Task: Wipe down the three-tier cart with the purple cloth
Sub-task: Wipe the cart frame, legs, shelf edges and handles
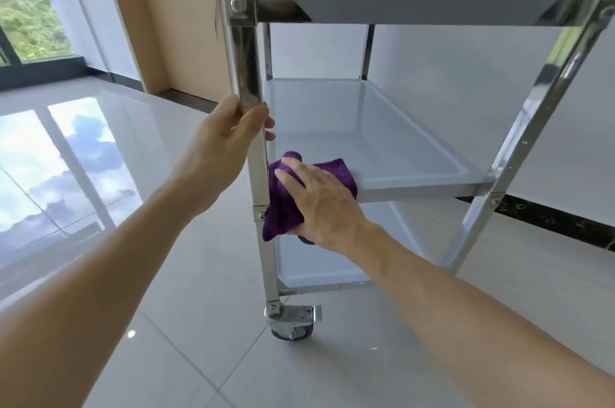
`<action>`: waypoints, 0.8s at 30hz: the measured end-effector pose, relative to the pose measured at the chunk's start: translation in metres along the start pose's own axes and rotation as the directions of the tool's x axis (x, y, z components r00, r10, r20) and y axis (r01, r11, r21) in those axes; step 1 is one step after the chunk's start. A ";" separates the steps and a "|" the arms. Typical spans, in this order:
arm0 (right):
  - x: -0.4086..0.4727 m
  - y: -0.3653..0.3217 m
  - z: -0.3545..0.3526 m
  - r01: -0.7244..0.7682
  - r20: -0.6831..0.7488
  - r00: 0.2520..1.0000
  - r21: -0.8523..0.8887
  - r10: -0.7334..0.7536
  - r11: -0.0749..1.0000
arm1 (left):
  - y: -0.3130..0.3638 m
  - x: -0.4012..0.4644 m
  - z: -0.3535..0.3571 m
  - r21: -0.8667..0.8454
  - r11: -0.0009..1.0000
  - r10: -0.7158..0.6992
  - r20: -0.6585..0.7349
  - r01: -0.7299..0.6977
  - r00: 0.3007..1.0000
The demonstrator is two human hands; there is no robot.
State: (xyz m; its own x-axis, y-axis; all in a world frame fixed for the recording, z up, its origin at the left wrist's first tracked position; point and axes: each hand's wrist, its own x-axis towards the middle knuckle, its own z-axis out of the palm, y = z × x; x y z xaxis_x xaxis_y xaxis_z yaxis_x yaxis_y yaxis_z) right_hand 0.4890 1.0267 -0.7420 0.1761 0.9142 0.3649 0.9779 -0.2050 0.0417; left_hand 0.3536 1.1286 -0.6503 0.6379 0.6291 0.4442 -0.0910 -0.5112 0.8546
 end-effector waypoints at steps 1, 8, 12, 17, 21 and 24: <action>0.004 -0.006 0.002 0.005 -0.013 1.000 -0.043 -0.006 0.999 | -0.002 -0.002 -0.003 0.033 0.999 0.014 -0.025 -0.013 1.000; 0.008 -0.032 0.012 0.058 -0.068 0.995 -0.180 -0.072 0.982 | -0.006 -0.026 -0.030 0.213 0.977 0.061 -0.161 -0.026 0.985; -0.022 0.005 0.002 0.022 -0.137 0.989 -0.181 -0.048 0.983 | -0.003 -0.033 -0.042 0.205 0.979 0.011 -0.164 0.023 0.986; -0.047 0.025 -0.003 -0.098 -0.151 0.986 -0.183 0.071 0.978 | 0.000 -0.037 -0.037 0.163 0.986 -0.017 -0.173 0.046 0.985; -0.027 -0.012 -0.003 -0.055 -0.069 0.997 -0.175 0.043 0.983 | 0.004 -0.042 -0.033 0.122 0.991 -0.033 -0.187 0.056 0.982; -0.010 -0.046 0.001 0.010 -0.022 1.000 -0.179 -0.015 0.984 | 0.004 -0.047 -0.033 0.150 0.987 -0.013 -0.230 0.049 0.973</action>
State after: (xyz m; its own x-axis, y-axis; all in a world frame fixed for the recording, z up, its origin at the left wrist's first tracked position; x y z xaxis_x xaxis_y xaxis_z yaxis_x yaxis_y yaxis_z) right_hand 0.4421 1.0269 -0.7484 0.1593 0.9094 0.3842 0.9436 -0.2547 0.2117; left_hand 0.2977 1.1162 -0.6592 0.4457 0.7538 0.4828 0.0563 -0.5619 0.8253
